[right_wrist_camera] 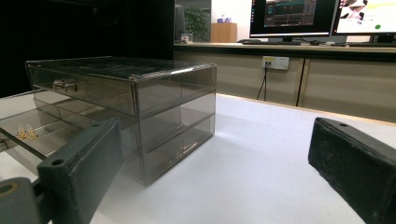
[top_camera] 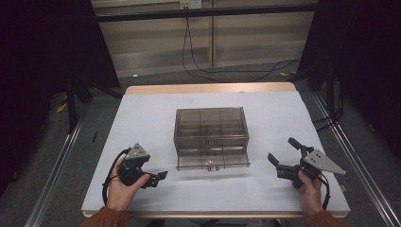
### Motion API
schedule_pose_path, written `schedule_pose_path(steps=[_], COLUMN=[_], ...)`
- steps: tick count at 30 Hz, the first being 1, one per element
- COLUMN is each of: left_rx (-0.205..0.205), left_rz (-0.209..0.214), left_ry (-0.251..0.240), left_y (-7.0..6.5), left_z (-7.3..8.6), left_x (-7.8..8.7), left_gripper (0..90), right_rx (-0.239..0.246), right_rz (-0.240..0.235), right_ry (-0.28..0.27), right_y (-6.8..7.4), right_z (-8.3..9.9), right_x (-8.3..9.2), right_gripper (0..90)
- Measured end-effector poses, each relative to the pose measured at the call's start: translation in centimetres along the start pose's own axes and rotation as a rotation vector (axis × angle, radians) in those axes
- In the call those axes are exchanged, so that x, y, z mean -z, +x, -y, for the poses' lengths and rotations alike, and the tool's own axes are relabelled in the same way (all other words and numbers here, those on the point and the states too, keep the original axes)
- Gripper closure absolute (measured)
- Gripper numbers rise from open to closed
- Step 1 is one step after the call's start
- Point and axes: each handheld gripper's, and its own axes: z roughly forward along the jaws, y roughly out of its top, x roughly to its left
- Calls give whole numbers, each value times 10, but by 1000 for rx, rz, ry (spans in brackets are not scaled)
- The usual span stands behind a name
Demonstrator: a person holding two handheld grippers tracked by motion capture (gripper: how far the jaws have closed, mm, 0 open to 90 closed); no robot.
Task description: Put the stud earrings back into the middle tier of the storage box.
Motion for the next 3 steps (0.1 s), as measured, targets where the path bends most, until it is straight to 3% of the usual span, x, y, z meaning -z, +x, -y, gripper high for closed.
schedule_pose_path(steps=[3], left_rx=[30], left_rz=[-33], left_ry=[-43], left_y=[5], left_z=[4], left_x=[3], left_gripper=[85], right_rx=[-1], right_rz=[-4], right_ry=[-2], right_y=[0], right_z=[0], right_x=[0], right_gripper=[28])
